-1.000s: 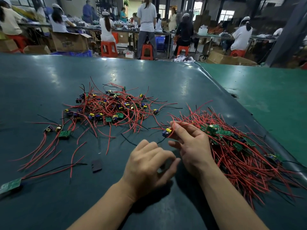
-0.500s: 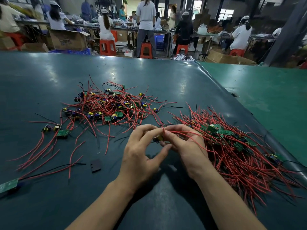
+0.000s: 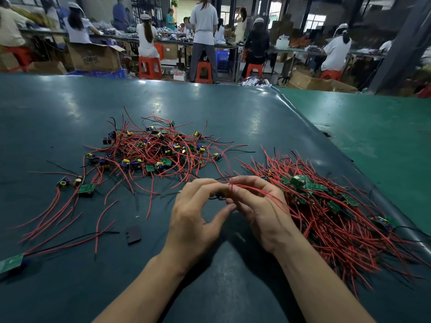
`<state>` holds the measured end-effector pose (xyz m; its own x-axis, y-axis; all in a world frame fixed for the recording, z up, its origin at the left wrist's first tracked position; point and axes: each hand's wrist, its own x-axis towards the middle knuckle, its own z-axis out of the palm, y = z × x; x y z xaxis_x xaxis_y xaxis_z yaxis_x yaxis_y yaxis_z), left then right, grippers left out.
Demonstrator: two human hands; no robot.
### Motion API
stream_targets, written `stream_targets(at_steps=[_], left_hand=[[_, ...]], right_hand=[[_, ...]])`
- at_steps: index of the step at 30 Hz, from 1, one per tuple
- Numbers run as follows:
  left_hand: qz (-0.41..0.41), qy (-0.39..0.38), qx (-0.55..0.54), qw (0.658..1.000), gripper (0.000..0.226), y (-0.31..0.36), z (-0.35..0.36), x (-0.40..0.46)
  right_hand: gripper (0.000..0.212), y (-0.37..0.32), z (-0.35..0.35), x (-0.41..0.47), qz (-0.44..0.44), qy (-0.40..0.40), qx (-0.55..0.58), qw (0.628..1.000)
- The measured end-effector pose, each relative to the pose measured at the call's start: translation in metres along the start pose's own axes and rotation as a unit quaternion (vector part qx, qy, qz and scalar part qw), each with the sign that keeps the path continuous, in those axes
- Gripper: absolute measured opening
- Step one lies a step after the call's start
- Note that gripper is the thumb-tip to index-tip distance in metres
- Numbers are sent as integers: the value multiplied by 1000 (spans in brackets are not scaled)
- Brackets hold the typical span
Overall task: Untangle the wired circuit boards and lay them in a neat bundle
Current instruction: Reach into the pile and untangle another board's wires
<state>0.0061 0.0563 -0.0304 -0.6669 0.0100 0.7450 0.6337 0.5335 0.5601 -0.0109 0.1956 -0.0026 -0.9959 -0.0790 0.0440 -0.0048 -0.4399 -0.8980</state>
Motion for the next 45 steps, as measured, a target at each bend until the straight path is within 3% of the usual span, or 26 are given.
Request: stream_targets(at_steps=[4, 9, 15, 19, 23, 25, 29, 34, 37, 39, 42, 45], left_hand=[[8, 29, 35, 999, 17, -2, -2, 1], [-22, 11, 24, 999, 24, -2, -1, 0], [-21, 133, 26, 991, 10, -4, -5, 4], [-87, 179, 36, 979, 10, -3, -6, 7], [-247, 218, -35, 944, 23, -7, -8, 10], [-325, 178, -124, 921, 37, -7, -7, 12], [-297, 39, -225, 927, 34, 0, 1, 7], [-365, 43, -375, 851, 26, -5, 1, 11], [-396, 81, -467, 787, 20, -6, -3, 17], [-398, 93, -429, 806, 14, -7, -6, 19], [-360, 43, -382, 850, 19, -3, -6, 15], [-305, -52, -347, 886, 15, 5, -4, 7]], right_hand=[[24, -2, 0, -1, -11, -6, -21, 1000], [19, 1, 0, -2, -57, 15, -117, 991], [15, 5, 5, -2, -57, 33, -79, 995], [8, 3, 4, 0, -100, 86, -63, 989], [5, 5, 6, 0, -125, 98, -43, 986], [4, 7, 8, -2, -128, 98, -33, 986], [4, 13, 11, -6, -165, 72, -86, 980], [17, 19, 11, -8, -199, 4, -192, 961], [23, 21, 5, -7, -247, -80, -366, 893], [31, 20, 4, -5, -228, -84, -398, 884], [16, 14, 4, -3, -98, -33, -276, 955], [23, 12, 2, -2, -68, -42, -218, 973]])
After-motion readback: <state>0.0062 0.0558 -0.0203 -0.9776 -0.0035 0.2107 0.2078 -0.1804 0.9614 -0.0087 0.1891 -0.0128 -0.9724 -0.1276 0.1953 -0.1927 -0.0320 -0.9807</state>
